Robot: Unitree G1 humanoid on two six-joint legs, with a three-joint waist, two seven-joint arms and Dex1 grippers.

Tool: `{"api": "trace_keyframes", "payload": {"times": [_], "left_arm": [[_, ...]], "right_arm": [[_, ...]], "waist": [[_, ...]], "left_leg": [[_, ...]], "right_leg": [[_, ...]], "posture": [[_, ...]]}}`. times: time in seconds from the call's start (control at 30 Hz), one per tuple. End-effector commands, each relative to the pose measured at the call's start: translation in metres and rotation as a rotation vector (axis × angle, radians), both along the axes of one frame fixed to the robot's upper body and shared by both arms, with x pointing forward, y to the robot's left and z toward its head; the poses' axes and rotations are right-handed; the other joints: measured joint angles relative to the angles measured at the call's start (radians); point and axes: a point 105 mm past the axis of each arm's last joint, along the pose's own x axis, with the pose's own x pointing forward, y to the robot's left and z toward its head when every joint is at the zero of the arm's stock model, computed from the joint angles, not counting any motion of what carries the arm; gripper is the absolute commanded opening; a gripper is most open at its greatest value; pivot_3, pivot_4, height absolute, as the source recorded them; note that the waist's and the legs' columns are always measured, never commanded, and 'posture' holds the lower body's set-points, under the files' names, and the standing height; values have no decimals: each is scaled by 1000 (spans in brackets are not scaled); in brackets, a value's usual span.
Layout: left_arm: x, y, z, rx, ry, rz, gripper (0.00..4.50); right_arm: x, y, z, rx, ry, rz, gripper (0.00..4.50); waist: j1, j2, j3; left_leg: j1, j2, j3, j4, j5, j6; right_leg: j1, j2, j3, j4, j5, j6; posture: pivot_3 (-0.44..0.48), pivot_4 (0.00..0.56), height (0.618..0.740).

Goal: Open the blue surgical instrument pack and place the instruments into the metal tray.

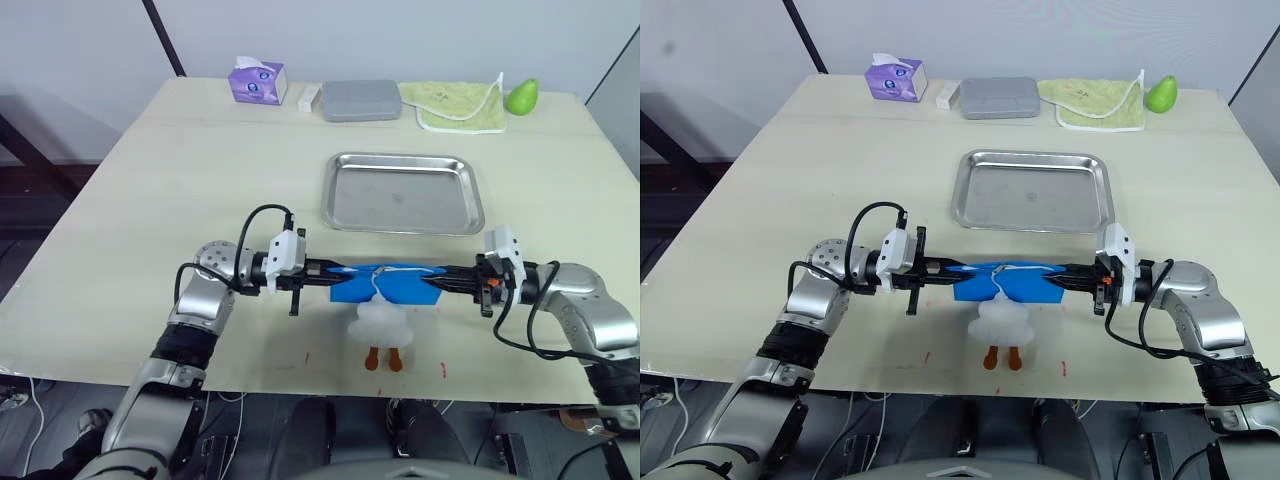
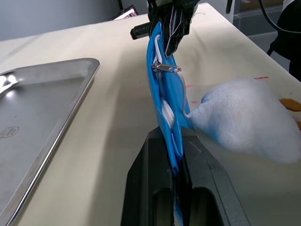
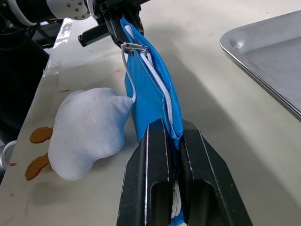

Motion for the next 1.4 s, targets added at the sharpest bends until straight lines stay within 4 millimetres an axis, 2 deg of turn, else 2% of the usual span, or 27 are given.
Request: {"api": "trace_keyframes", "payload": {"times": [0.03,0.1,0.13,0.23,0.3,0.33,0.37,0.57,0.73,0.8,0.9,0.97,1.07,1.27,1.37,1.4], "left_arm": [[-4,2,5,-38,85,-9,343],[-5,4,11,-73,124,4,963],[-6,7,13,-79,135,11,1432],[-10,25,24,-122,186,62,2883],[-14,40,32,-142,235,95,3647],[-17,48,36,-150,258,109,4218],[-22,56,42,-158,276,121,4396],[-45,80,60,-158,346,181,4396],[-59,87,54,-125,393,209,4396],[-62,74,46,-88,355,193,4396],[-72,42,22,-35,411,178,4396],[-67,27,11,7,435,231,4396],[-61,8,5,25,450,205,4396],[-49,-16,-14,45,474,198,4396],[-51,-28,-27,61,488,161,4396],[-52,-30,-31,71,486,148,3834]], "right_arm": [[2,0,7,5,-36,1,14],[2,0,7,2,-36,2,0],[1,-1,7,0,-36,3,0],[1,-3,9,-5,-39,3,0],[2,-4,9,-11,-40,3,0],[2,-5,10,-15,-42,1,0],[4,-6,10,-19,-44,-3,0],[9,-17,14,-32,-58,-33,0],[10,-22,15,-39,-54,-35,0],[10,-24,14,-49,-49,-36,0],[9,-23,12,-53,-50,-26,0],[8,-22,10,-57,-49,-18,0],[6,-21,9,-66,-47,-7,0],[2,-21,10,-75,-45,-2,0],[1,-19,11,-79,-44,0,0],[1,-19,11,-79,-43,0,0]], "waist": [[0,0,0],[0,0,0],[-1,0,0],[-2,0,0],[-3,0,0],[-3,0,0],[-3,0,0],[3,0,1],[1,1,1],[3,1,1],[3,1,1],[3,1,1],[3,1,1],[1,1,1],[1,1,1],[1,1,1]], "left_leg": [[0,0,0,0,0,0],[0,0,0,0,0,0],[0,0,0,0,0,0],[0,0,0,0,0,0],[0,1,0,0,0,0],[0,1,-1,0,0,0],[0,1,-1,0,0,0],[-1,1,0,0,0,0],[0,1,0,0,0,0],[0,1,0,0,0,0],[0,0,0,0,0,0],[0,0,1,0,0,0],[0,0,0,0,0,0],[0,0,1,0,0,0],[0,0,1,0,0,0],[0,0,1,0,0,0]], "right_leg": [[0,0,0,0,0,0],[0,0,0,0,0,0],[0,0,0,0,0,0],[0,0,0,0,0,0],[-1,0,0,1,0,0],[-1,0,0,1,0,0],[-1,0,0,0,0,0],[-1,-2,-1,0,0,0],[-1,-1,0,0,0,0],[-1,-1,-1,0,0,0],[-1,-2,-1,0,0,0],[-1,-2,1,0,0,0],[0,-1,0,1,0,0],[-1,-1,1,0,0,0],[-1,-1,1,0,0,0],[-1,-1,1,0,0,0]], "posture": [[0,150,736],[0,150,736],[0,150,736],[0,150,736],[0,150,736],[0,150,736],[0,150,736],[0,150,736],[0,150,736],[0,150,736],[0,150,736],[0,150,736],[0,150,736],[0,150,736],[0,150,736],[0,150,736]]}}
